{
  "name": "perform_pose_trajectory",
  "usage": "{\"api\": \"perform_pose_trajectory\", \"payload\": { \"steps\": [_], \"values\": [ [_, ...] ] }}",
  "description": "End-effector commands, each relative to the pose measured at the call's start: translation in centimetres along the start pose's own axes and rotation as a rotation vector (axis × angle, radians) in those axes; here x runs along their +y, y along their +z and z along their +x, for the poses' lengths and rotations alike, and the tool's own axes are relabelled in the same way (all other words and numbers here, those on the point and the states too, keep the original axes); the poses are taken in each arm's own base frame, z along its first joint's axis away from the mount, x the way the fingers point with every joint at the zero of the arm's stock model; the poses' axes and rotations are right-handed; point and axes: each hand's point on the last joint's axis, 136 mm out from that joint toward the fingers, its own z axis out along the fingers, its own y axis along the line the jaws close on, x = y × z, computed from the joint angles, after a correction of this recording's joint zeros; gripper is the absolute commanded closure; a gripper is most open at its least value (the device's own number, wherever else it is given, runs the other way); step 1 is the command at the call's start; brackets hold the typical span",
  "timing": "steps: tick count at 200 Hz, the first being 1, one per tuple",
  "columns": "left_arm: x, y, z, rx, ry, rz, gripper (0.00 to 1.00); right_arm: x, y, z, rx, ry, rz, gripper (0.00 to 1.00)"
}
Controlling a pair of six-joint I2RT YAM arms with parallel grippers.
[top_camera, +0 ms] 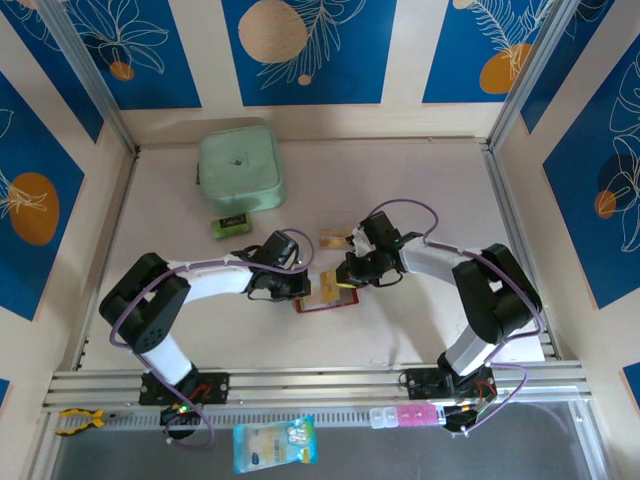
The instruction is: Take the credit cards out of the card holder
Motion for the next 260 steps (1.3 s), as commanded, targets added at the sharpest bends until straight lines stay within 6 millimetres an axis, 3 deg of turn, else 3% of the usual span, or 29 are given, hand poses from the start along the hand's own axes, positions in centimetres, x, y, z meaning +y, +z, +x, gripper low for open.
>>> {"api": "perform_pose_trajectory", "payload": {
  "steps": [1, 91, 161, 206, 237, 260],
  "values": [
    [1.2, 0.3, 0.9, 0.031, 0.002, -0.050, 0.99, -0.6, -0.9, 0.6, 0.007, -0.016, 0.045, 0.94],
    [0.7, 0.5, 0.4, 0.027, 0.024, -0.038, 0.98, 0.6, -4.4, 0.1, -0.038, -0.184, 0.130, 0.96],
    [1.1, 0.3, -0.2, 0.026, 0.056, -0.072, 0.98, 0.8, -7.6, -0.7, -0.033, -0.482, 0.291, 0.99],
    [1.4, -0.3, -0.3, 0.019, 0.071, -0.095, 0.97, 2.3, -9.0, -0.9, -0.066, -0.755, 0.286, 0.99],
    [1.4, -0.5, -0.4, 0.005, 0.085, -0.091, 0.97, 0.2, -9.6, -1.5, -0.002, -0.926, 0.479, 1.00],
    [1.5, -0.5, -0.4, 0.004, 0.082, -0.090, 0.96, 0.3, -9.8, -2.1, 0.041, -1.027, 0.477, 1.00]
  ]
}}
